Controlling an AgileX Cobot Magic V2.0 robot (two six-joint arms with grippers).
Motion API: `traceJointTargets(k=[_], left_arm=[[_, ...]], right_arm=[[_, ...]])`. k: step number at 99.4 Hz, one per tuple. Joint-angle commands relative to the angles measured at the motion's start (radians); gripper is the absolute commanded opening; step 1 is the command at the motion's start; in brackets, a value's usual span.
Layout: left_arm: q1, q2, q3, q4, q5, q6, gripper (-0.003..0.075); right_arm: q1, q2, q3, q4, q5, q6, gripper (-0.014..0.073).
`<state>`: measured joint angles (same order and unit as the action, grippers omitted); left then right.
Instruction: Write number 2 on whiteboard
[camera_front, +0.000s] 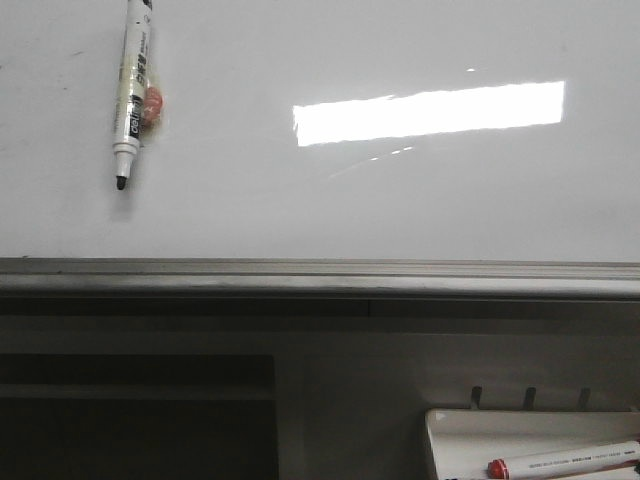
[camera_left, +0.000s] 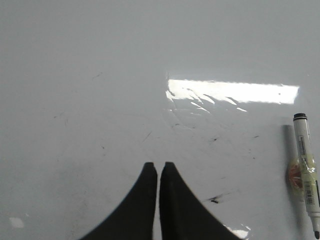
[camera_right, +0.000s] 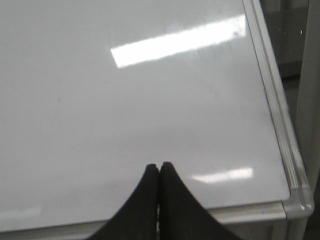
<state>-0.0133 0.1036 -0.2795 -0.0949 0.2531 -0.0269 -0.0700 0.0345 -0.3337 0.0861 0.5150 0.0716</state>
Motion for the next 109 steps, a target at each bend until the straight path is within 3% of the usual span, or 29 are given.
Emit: traceJointTargets(k=[1, 16, 26, 33, 45, 52, 80, 93, 109], left_arm=[[0.002, 0.061, -0.108, 0.011, 0.025, 0.035, -0.0020], [0.002, 0.111, -0.164, 0.004, 0.052, 0.050, -0.0018], [0.002, 0.119, -0.166, 0.001, 0.054, 0.052, 0.0031], [0.002, 0.119, -0.166, 0.001, 0.050, 0.052, 0.0128], [0.002, 0.119, -0.166, 0.001, 0.023, 0.052, 0.0393], [0.002, 0.120, -0.164, 0.001, -0.018, 0.052, 0.0460], [-0.039, 0.173, -0.160, -0.050, -0.112, 0.115, 0.0428], [-0.136, 0.265, -0.160, -0.113, -0.150, 0.133, 0.0428], [-0.301, 0.400, -0.160, -0.130, -0.243, 0.133, 0.0420]], right_arm=[[-0.006, 0.071, -0.102, 0.007, 0.093, -0.009, -0.0050], [-0.006, 0.118, -0.153, 0.009, 0.174, -0.009, -0.0050], [-0.004, 0.118, -0.153, 0.012, 0.174, -0.009, -0.0050], [-0.004, 0.118, -0.151, 0.012, 0.174, -0.009, -0.0050], [-0.004, 0.118, -0.151, 0.012, 0.180, -0.009, -0.0050], [-0.004, 0.118, -0.151, 0.012, 0.176, -0.009, -0.0050], [-0.004, 0.122, -0.151, 0.048, 0.212, -0.033, -0.0050], [-0.004, 0.122, -0.151, 0.048, 0.208, -0.112, -0.0050], [0.046, 0.122, -0.151, 0.048, 0.199, -0.116, -0.0050]])
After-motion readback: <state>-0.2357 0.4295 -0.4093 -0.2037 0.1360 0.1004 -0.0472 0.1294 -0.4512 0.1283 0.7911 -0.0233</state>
